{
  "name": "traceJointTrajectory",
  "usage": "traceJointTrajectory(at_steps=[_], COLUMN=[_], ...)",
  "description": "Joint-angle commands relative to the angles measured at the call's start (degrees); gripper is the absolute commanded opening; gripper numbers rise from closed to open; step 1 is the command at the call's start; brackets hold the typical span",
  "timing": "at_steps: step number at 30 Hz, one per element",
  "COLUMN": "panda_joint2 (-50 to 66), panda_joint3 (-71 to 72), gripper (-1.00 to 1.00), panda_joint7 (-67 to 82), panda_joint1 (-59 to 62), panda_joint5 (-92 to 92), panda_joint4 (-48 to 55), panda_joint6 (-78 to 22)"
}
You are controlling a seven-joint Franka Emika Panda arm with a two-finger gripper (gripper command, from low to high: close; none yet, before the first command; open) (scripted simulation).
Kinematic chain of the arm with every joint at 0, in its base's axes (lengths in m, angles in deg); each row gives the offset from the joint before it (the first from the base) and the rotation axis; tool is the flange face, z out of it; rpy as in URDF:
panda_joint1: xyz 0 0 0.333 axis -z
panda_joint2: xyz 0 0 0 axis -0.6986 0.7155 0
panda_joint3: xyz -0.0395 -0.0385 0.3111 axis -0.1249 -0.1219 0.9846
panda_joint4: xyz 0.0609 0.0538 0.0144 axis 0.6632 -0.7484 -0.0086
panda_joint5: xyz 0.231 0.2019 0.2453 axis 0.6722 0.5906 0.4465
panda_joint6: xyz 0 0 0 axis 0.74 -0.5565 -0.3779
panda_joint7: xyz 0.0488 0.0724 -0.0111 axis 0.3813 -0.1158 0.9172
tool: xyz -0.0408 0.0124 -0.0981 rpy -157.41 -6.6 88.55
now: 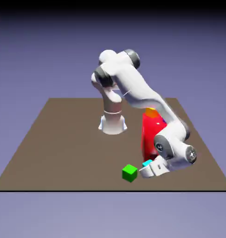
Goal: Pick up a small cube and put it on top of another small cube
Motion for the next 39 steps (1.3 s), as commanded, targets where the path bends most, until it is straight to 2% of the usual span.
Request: traceJointTrajectory(at_steps=[1, 3, 18, 30, 32, 38, 39], panda_joint2=[-0.45, -1.68, -32.44, -55.03, -55.02, -58.35, -58.35], panda_joint3=[0.46, 2.08, 0.22, -13.72, -13.82, -13.67, -13.67], gripper=[-1.0, -1.0, -1.0, -1.0, -1.0, -1.0, 1.0], panda_joint7=[0.5, 1.8, 15.11, 6.11, 6.06, 7.28, 7.28], panda_joint1=[-0.55, -1.03, -0.97, -21.45, -21.5, -21.88, -21.88], panda_joint5=[0.61, 2.45, 28.31, 35.98, 35.94, 36.9, 36.9], panda_joint4=[2.08, 5.0, -6.85, -19.88, -19.86, -31.65, -31.66], panda_joint6=[-2.26, -5.52, -5.9, -21.55, -21.59, -12.95, -12.94])
